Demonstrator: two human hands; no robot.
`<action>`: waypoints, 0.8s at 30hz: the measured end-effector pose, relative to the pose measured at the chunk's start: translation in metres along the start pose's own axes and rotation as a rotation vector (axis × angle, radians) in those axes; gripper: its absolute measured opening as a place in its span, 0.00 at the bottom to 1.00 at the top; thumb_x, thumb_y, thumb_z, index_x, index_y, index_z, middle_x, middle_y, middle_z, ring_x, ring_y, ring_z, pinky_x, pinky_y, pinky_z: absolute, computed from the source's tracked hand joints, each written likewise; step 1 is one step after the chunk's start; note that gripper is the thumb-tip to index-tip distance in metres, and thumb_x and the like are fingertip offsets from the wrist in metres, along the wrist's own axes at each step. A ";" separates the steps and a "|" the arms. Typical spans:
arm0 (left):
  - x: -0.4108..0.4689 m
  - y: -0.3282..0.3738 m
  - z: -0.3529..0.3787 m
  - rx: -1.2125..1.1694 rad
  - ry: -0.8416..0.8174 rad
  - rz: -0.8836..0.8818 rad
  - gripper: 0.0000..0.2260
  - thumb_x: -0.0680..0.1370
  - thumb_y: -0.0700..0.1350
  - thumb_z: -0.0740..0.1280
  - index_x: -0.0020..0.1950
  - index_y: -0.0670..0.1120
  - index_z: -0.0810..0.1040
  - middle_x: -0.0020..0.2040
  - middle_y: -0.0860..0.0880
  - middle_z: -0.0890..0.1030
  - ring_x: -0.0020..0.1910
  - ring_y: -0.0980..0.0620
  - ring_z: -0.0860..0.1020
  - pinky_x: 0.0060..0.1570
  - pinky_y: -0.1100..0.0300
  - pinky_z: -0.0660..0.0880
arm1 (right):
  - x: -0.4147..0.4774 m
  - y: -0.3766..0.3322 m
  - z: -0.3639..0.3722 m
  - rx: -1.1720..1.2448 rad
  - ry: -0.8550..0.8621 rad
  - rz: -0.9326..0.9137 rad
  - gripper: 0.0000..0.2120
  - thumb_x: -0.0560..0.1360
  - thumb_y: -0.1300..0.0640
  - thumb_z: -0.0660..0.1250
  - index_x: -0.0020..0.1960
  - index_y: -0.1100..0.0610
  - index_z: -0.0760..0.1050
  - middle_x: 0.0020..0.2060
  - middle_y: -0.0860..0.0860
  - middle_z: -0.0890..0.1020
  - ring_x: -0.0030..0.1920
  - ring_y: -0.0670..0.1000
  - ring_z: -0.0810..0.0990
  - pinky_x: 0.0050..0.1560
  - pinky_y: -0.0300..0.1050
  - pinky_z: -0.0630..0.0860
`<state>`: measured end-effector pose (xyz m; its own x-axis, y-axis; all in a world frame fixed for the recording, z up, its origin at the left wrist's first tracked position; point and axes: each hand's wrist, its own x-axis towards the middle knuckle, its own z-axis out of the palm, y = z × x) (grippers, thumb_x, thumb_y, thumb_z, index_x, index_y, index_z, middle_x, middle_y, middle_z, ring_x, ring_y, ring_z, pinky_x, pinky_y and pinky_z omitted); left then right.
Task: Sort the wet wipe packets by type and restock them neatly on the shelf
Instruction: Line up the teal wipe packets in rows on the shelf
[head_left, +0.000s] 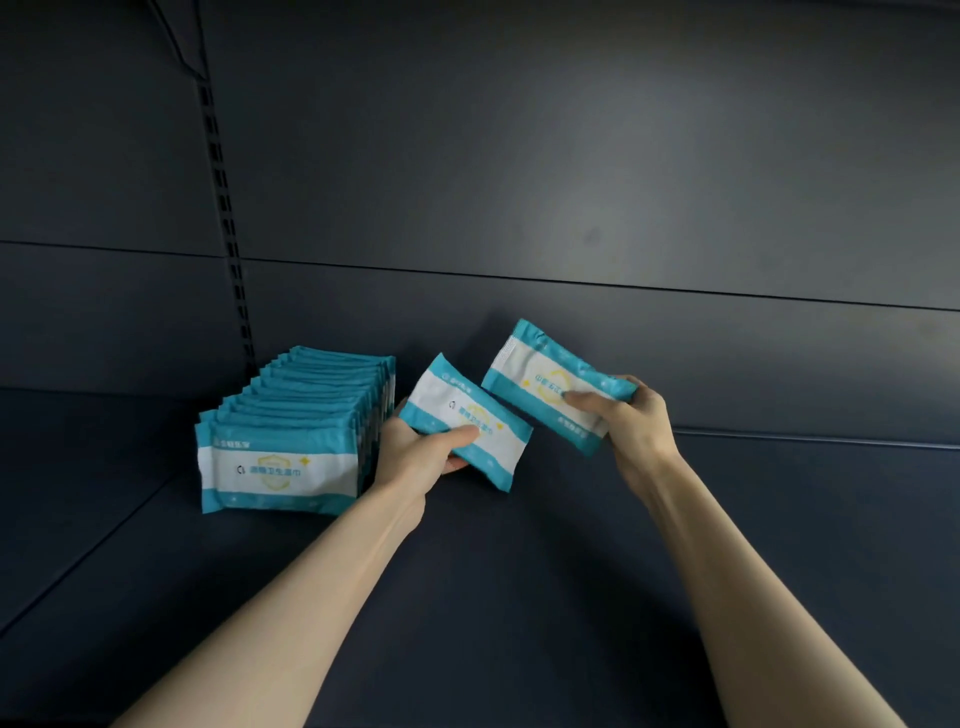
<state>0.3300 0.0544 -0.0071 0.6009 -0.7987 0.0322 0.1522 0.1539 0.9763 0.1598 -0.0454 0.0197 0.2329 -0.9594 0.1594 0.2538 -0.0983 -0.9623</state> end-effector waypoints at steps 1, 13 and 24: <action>0.000 -0.001 0.000 -0.018 -0.009 0.000 0.12 0.71 0.33 0.72 0.52 0.42 0.78 0.47 0.46 0.83 0.45 0.50 0.83 0.36 0.60 0.81 | 0.000 0.000 0.001 0.001 -0.007 0.003 0.14 0.68 0.70 0.73 0.48 0.59 0.73 0.45 0.55 0.83 0.39 0.51 0.84 0.36 0.43 0.80; 0.008 -0.003 0.000 0.115 -0.034 0.043 0.16 0.70 0.30 0.72 0.47 0.49 0.75 0.47 0.50 0.82 0.46 0.52 0.81 0.41 0.60 0.79 | 0.000 0.003 0.004 -0.050 -0.014 0.021 0.10 0.70 0.69 0.71 0.42 0.59 0.72 0.42 0.55 0.83 0.38 0.53 0.82 0.39 0.47 0.79; 0.057 -0.020 0.005 0.507 0.051 0.189 0.17 0.73 0.39 0.72 0.61 0.44 0.74 0.55 0.48 0.80 0.52 0.50 0.78 0.50 0.58 0.74 | 0.014 0.015 0.006 -0.056 0.040 -0.040 0.08 0.73 0.68 0.67 0.48 0.58 0.74 0.44 0.52 0.83 0.43 0.50 0.82 0.45 0.45 0.79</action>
<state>0.3577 0.0032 -0.0234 0.6203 -0.7531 0.2192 -0.3521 -0.0176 0.9358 0.1723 -0.0585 0.0089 0.1857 -0.9640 0.1902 0.2087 -0.1505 -0.9663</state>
